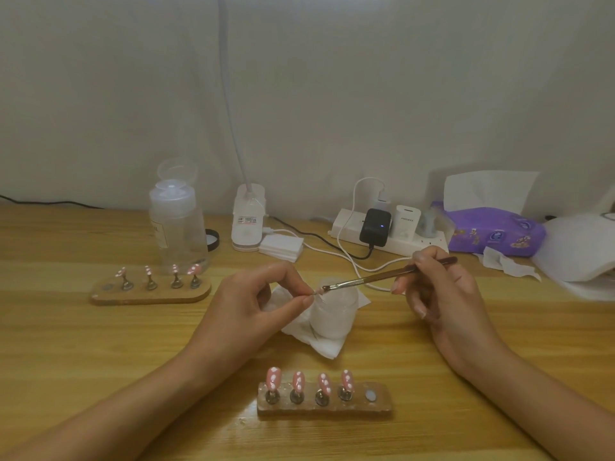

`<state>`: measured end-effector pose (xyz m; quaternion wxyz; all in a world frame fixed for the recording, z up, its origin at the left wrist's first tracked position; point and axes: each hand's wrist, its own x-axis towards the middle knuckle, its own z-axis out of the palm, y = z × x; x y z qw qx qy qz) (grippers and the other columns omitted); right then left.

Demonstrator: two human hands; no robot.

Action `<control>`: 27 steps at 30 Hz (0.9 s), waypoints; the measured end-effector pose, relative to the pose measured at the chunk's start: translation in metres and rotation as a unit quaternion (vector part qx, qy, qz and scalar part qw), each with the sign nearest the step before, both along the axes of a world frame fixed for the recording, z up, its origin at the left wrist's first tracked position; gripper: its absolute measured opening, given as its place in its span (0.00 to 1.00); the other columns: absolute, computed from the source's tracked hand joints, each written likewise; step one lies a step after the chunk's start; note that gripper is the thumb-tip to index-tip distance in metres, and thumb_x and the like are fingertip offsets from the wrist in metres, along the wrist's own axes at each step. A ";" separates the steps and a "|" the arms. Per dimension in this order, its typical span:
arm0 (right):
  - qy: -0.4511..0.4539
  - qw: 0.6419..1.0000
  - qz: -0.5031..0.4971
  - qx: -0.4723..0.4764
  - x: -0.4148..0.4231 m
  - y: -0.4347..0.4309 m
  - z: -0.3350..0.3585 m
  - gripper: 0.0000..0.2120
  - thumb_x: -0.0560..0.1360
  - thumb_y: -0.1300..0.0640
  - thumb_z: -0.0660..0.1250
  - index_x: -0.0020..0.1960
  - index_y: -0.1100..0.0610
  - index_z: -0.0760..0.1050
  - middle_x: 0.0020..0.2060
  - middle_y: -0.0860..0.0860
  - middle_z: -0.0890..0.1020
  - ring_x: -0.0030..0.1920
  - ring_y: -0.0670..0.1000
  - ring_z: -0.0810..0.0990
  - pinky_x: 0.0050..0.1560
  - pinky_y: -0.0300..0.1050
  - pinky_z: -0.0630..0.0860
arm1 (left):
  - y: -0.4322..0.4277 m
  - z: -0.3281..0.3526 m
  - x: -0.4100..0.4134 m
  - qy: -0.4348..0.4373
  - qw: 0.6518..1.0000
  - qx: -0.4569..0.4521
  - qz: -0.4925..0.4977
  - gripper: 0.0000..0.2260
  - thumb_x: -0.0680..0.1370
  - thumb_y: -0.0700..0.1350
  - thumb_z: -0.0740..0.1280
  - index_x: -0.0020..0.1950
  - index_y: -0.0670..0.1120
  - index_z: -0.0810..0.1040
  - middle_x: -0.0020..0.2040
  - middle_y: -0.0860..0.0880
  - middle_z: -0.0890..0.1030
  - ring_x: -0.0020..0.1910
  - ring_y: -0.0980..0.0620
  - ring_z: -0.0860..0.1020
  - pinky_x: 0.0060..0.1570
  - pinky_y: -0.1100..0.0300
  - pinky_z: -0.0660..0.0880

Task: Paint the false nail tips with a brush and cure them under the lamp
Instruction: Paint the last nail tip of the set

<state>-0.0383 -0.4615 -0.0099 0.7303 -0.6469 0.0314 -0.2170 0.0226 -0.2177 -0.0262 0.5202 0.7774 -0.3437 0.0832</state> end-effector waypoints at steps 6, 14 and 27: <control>-0.009 1.000 0.021 -0.014 0.000 0.005 0.002 0.09 0.73 0.48 0.64 0.35 0.47 0.76 0.32 0.56 0.83 0.21 0.46 0.67 0.23 0.36 0.63 | 0.000 0.000 0.000 -0.003 1.000 0.005 0.006 0.08 0.71 0.59 0.69 0.44 0.57 0.81 0.31 0.48 0.74 0.29 0.58 0.65 0.29 0.67 0.61; -0.016 1.000 -0.022 -0.008 -0.001 -0.002 -0.001 0.12 0.81 0.56 0.60 0.39 0.54 0.73 0.31 0.56 0.82 0.21 0.47 0.67 0.23 0.38 0.62 | 0.000 0.000 -0.001 -0.010 1.000 0.008 0.001 0.05 0.72 0.56 0.70 0.43 0.56 0.81 0.29 0.47 0.70 0.29 0.58 0.63 0.29 0.67 0.60; -0.043 0.996 -0.065 0.033 -0.003 -0.018 0.014 0.13 0.82 0.58 0.59 0.39 0.54 0.74 0.25 0.53 0.77 0.26 0.49 0.73 0.23 0.37 0.68 | -0.001 0.000 0.000 0.000 1.000 0.000 0.004 0.08 0.70 0.59 0.68 0.43 0.57 0.81 0.28 0.54 0.69 0.30 0.58 0.65 0.31 0.69 0.63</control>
